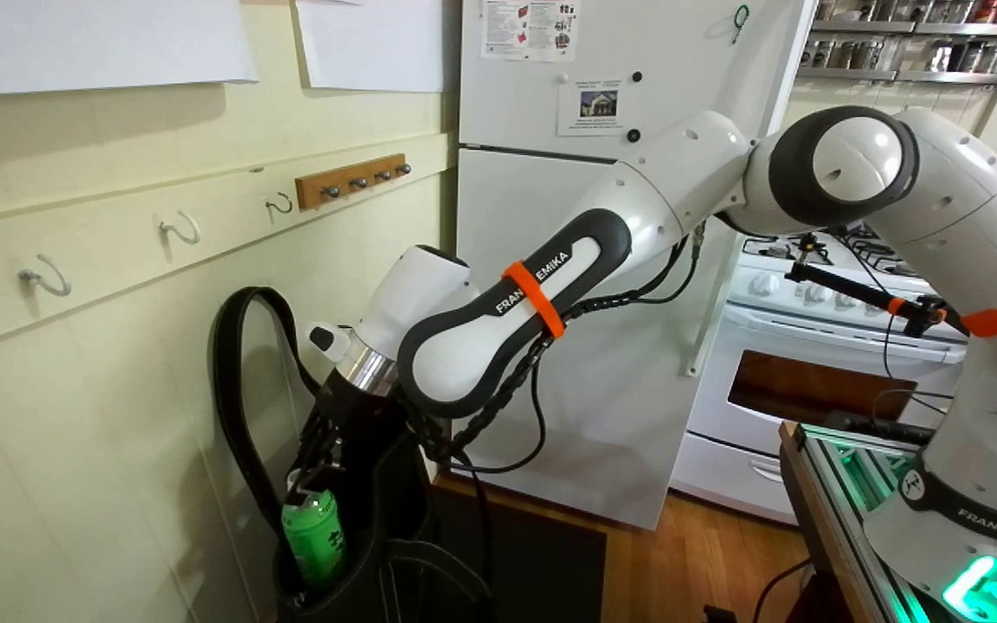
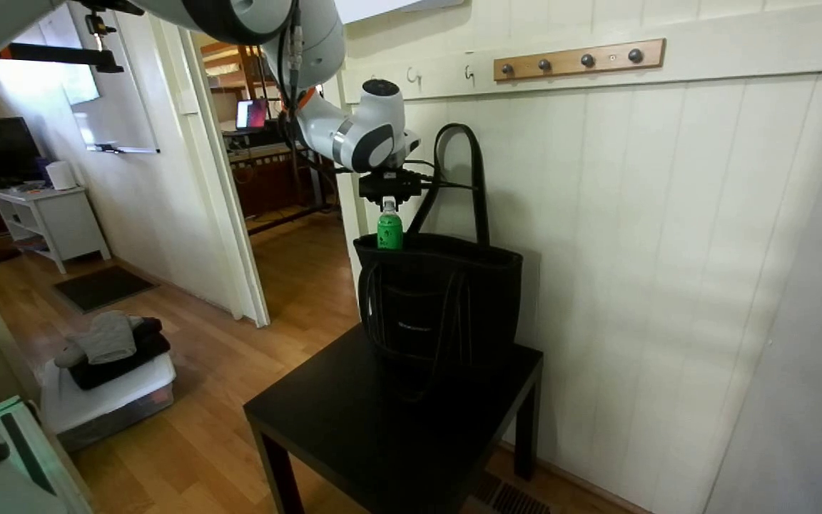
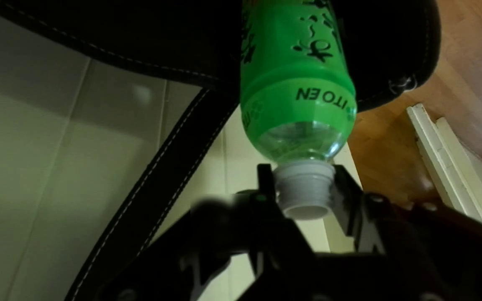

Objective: Take the green bottle out of the black bag.

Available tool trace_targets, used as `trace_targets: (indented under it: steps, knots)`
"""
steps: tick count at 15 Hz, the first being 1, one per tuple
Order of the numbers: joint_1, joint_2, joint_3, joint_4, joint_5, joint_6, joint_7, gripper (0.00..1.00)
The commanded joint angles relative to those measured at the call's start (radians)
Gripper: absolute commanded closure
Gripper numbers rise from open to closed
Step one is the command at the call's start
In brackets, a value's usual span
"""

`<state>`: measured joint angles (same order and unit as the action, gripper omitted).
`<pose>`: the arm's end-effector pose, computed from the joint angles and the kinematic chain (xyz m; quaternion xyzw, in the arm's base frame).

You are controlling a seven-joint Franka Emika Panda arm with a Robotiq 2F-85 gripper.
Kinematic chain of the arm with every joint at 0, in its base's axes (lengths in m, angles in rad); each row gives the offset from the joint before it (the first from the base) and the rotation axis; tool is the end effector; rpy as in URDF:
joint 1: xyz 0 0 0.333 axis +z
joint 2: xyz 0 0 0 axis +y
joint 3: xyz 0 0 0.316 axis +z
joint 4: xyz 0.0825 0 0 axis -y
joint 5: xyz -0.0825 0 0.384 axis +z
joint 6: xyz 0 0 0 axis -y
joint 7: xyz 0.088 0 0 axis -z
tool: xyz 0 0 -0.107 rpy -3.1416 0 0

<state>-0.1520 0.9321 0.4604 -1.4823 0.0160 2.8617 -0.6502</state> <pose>0.7404 0.1463 0.2128 -0.8993 -0.3167 -0.2801 0.1121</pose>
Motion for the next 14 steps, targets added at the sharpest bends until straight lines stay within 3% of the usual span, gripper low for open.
trace_targets:
  steps: [1,3,6,7,14]
  knots:
    - [0.011,0.033,-0.001,0.044,-0.009,-0.014,-0.009,0.35]
    - [0.011,0.034,0.0,0.048,-0.009,-0.014,-0.008,0.29]
    - [0.011,0.027,0.001,0.043,-0.008,-0.009,-0.007,0.05]
    - [0.01,0.026,0.002,0.043,-0.008,-0.009,-0.008,0.01]
    - [0.014,-0.01,-0.012,0.022,-0.001,-0.025,0.022,0.0]
